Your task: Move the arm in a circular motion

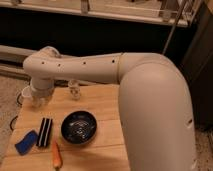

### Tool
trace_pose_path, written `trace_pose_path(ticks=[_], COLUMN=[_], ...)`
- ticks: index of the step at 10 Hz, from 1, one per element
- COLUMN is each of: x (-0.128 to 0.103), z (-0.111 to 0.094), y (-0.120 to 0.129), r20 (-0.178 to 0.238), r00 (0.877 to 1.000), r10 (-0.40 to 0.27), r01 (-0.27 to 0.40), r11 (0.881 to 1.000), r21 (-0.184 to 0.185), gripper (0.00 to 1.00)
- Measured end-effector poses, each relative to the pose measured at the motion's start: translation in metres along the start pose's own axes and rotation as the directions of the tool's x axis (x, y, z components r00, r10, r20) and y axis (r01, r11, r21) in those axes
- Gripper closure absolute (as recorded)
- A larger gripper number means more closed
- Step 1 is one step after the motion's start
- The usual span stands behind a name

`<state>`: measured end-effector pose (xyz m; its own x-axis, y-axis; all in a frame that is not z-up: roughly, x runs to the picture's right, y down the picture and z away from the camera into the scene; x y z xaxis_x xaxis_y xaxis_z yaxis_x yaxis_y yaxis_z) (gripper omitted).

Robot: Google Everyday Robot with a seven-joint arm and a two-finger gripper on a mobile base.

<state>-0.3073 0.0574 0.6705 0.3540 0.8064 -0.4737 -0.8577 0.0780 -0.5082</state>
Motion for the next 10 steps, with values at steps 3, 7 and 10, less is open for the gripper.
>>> trace_pose_path(ticks=[3,7,10], x=[0.000,-0.066,-0.085], z=[0.000,-0.032,-0.057], y=[0.000,-0.030,-0.100], r20=[0.000,0.092,0.124], r00=[1.000,0.991,0.992], r10=[0.000,-0.095,-0.028], r01=[0.000,0.093,0.018], r11=[1.000,0.995,0.997], r21=[0.000,0.027,0.076], gripper=[0.62,0.62,0.62])
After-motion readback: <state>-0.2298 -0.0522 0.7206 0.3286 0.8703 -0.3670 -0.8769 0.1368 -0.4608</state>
